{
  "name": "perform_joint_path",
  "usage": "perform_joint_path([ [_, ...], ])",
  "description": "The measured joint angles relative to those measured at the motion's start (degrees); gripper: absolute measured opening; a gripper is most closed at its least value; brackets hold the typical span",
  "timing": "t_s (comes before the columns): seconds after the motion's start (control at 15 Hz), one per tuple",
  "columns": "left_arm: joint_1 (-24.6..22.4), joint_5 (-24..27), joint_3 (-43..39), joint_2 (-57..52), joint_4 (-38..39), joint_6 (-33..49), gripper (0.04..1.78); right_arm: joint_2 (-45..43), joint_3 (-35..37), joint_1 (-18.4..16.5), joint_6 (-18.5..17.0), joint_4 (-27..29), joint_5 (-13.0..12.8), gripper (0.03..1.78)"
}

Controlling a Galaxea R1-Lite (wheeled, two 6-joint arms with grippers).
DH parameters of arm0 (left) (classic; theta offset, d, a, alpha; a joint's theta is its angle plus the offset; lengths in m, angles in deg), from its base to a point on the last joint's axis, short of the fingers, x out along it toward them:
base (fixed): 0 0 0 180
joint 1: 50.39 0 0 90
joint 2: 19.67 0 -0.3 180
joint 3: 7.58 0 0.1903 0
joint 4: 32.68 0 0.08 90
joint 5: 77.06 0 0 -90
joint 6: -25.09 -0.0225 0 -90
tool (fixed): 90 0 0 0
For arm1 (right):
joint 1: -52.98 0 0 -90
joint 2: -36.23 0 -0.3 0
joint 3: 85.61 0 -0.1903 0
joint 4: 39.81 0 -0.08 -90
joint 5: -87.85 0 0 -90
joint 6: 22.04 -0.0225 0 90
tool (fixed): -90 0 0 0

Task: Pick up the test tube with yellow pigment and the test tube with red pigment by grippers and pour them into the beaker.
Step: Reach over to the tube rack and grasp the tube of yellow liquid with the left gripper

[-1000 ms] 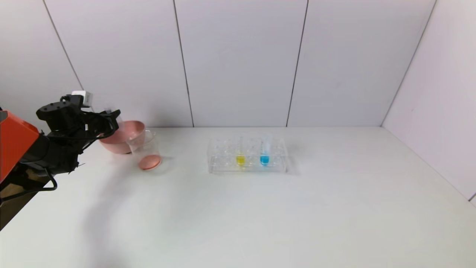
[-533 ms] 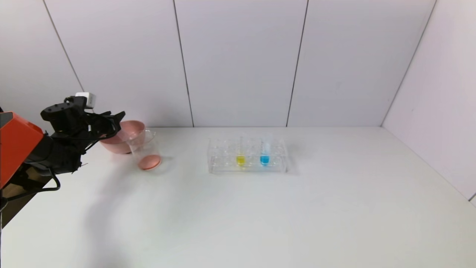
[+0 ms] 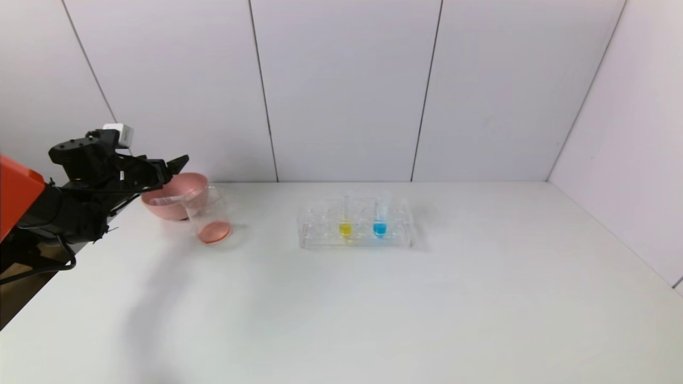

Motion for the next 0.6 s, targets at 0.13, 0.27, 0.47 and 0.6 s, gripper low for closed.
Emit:
perform_joint_path([
  [0.13, 0.61, 0.30, -3.78, -4.14, -0.55, -0.20, 1.76, 0.00, 0.00, 0.00, 0.02, 0.02, 0.00, 1.71],
  [0.27, 1.07, 0.98, -7.91, -9.30, -2.97, -0.55, 1.76, 0.00, 0.00, 0.00, 0.00, 0.02, 0.01, 1.71],
  [0.47, 1.90, 7.39, -17.07, -18.33, -6.73, -0.83, 1.76, 0.00, 0.00, 0.00, 0.02, 0.00, 0.01, 1.71],
  [0.6, 3.00, 15.64, -25.09, -24.71, -7.24, -1.02, 1.76, 0.00, 0.00, 0.00, 0.00, 0.00, 0.00, 1.71],
])
